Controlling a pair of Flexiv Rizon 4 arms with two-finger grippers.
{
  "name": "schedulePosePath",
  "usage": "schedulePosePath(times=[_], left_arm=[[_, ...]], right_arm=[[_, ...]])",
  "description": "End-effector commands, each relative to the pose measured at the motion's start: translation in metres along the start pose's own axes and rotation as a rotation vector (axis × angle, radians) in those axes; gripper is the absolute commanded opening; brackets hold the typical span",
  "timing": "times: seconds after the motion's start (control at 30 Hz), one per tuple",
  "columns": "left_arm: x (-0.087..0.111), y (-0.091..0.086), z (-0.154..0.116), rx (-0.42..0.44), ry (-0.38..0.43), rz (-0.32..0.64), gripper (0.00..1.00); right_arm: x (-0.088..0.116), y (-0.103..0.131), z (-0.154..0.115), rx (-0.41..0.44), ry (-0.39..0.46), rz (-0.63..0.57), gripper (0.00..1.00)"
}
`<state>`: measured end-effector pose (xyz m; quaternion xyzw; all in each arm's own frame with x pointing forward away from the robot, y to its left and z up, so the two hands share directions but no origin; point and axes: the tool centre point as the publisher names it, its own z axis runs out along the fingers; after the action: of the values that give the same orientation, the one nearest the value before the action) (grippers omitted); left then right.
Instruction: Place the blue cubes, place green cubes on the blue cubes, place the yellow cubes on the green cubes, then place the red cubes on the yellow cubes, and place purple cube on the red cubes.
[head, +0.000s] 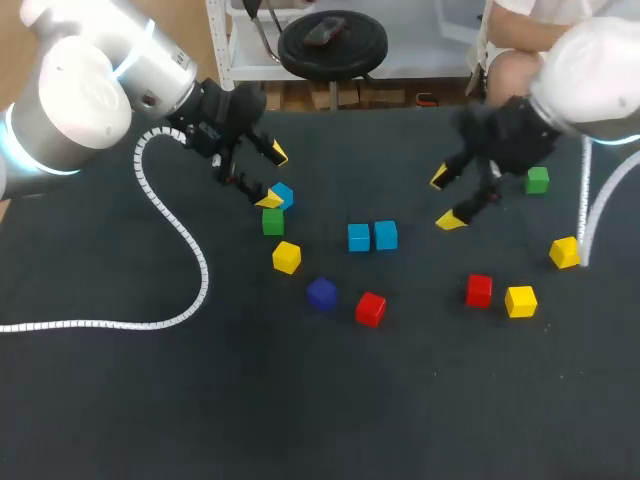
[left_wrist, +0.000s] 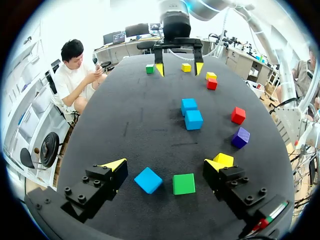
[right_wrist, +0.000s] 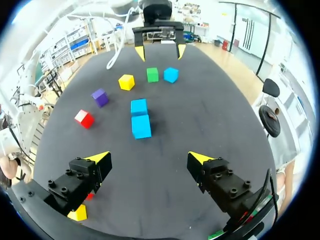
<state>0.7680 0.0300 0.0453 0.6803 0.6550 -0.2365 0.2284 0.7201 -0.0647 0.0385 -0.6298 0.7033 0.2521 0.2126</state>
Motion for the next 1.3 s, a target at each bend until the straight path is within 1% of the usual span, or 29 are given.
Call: schedulePosePath(times=[0.03, 0.23, 0.57, 0.77, 0.83, 0.97, 1.13, 1.3], left_arm=[[0.001, 0.001, 0.000, 0.002, 0.000, 0.001, 1.00], [0.001, 0.001, 0.000, 0.002, 0.000, 0.001, 1.00], [0.001, 0.001, 0.000, 0.002, 0.000, 0.001, 1.00], [0.001, 0.001, 0.000, 0.002, 0.000, 0.001, 1.00], [0.001, 0.001, 0.000, 0.002, 0.000, 0.001, 1.00], [0.001, 0.001, 0.000, 0.002, 0.000, 0.001, 1.00], [0.001, 0.001, 0.000, 0.002, 0.000, 0.001, 1.00], [0.001, 0.001, 0.000, 0.002, 0.000, 0.001, 1.00]], right_arm=[[0.004, 0.010, -0.012, 0.020, -0.058, -0.002, 1.00], [0.004, 0.012, -0.014, 0.023, -0.067, -0.001, 1.00], [0.014, 0.016, -0.027, 0.042, -0.077, 0.011, 1.00], [0.017, 0.019, -0.039, 0.042, -0.145, 0.019, 1.00], [0.020, 0.020, -0.042, 0.041, -0.148, 0.019, 1.00], [0.020, 0.023, -0.045, 0.012, -0.167, 0.002, 1.00], [0.014, 0.028, -0.045, -0.030, -0.178, -0.024, 1.00], [0.013, 0.028, -0.046, -0.034, -0.181, -0.029, 1.00]])
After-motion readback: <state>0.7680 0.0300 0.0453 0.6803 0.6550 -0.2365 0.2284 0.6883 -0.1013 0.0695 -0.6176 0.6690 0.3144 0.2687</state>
